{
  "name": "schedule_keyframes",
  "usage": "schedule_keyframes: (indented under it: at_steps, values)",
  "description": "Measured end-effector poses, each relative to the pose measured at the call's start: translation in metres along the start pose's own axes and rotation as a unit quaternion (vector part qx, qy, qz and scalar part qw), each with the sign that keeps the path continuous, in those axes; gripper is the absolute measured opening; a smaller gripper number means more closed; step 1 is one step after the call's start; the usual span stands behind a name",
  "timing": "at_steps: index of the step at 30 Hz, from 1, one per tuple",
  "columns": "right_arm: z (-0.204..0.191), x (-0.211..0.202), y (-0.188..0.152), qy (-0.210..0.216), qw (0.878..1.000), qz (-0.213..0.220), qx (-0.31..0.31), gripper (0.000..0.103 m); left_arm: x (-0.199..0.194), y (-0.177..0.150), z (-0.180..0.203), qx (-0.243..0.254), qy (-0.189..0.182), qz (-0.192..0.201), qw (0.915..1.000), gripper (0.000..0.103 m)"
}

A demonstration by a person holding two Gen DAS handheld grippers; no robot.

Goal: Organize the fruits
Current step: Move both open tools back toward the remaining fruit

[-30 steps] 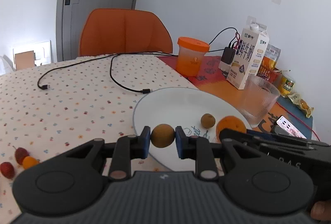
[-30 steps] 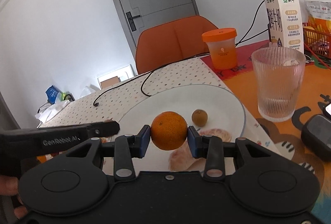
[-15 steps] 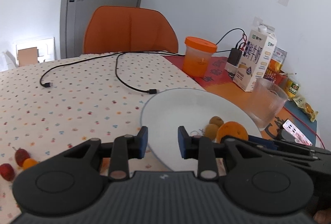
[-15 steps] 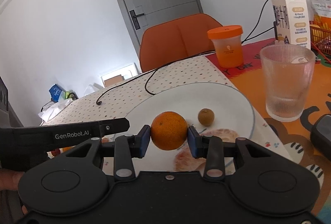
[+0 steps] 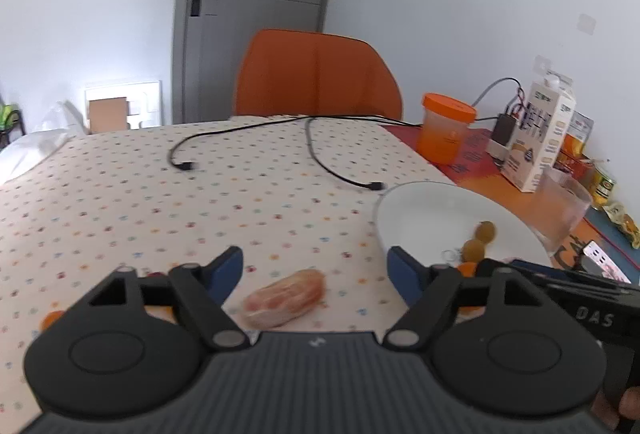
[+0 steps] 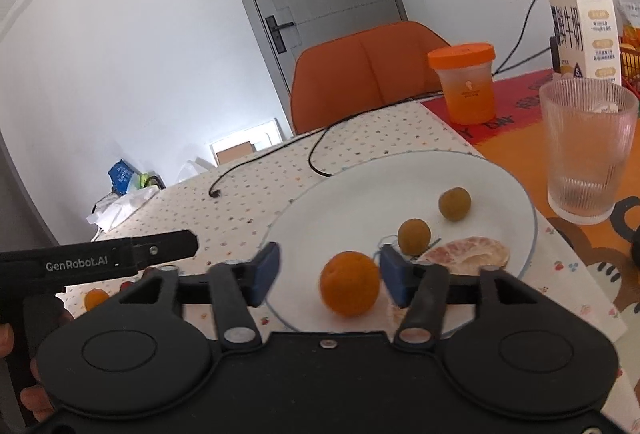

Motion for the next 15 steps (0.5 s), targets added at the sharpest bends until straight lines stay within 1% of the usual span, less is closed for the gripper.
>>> schedule_keyframes:
  at_steps: [4, 6, 7, 8, 10, 15]
  values:
    - [-0.006, -0.002, -0.004, 0.003, 1.000, -0.005, 0.000, 0.062, -0.013, -0.003, -0.013, -0.013, 0.011, 0.004, 0.9998, 0.082]
    - [-0.010, -0.004, -0.006, 0.004, 1.000, -0.006, -0.002, 0.067, -0.018, -0.004, -0.017, -0.016, 0.016, 0.004, 0.9997, 0.082]
    - [-0.011, -0.005, -0.007, 0.005, 1.000, -0.006, -0.004, 0.068, -0.021, -0.004, -0.019, -0.017, 0.018, 0.005, 0.9997, 0.082]
    - [-0.013, -0.006, -0.008, 0.007, 1.000, -0.006, -0.006, 0.069, -0.024, -0.005, -0.021, -0.017, 0.021, 0.005, 0.9996, 0.083]
    - [-0.018, -0.009, -0.010, 0.010, 1.000, -0.007, -0.010, 0.069, -0.031, -0.005, -0.025, -0.016, 0.027, 0.009, 0.9995, 0.088]
    - [-0.026, -0.012, -0.012, 0.013, 1.000, -0.008, -0.014, 0.073, -0.046, -0.008, -0.034, -0.018, 0.043, 0.016, 0.9988, 0.090]
Point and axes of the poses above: each gripper's, at about its wrist camera, not at the fingertips, and x roughly the way its jaws point, z to its right, y to its top, the point moved 4 cm from there along x, roughly the way its jaws point, and after that the axes turned 14 degrees about -y, right-handed, at the moved point
